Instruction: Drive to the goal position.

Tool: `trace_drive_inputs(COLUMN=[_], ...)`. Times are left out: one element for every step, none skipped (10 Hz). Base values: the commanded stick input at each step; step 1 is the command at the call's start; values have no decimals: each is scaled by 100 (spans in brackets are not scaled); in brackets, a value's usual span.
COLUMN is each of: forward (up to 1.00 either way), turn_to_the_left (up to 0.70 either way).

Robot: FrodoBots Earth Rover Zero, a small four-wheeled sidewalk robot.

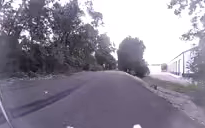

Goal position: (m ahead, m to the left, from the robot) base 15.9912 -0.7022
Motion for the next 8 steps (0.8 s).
trace_drive_inputs(forward=[70, 70, 70, 70, 70, 70, 70, 70], turn_to_the_left=[-31, -12, -2, 0, 0, 0, 0, 0])
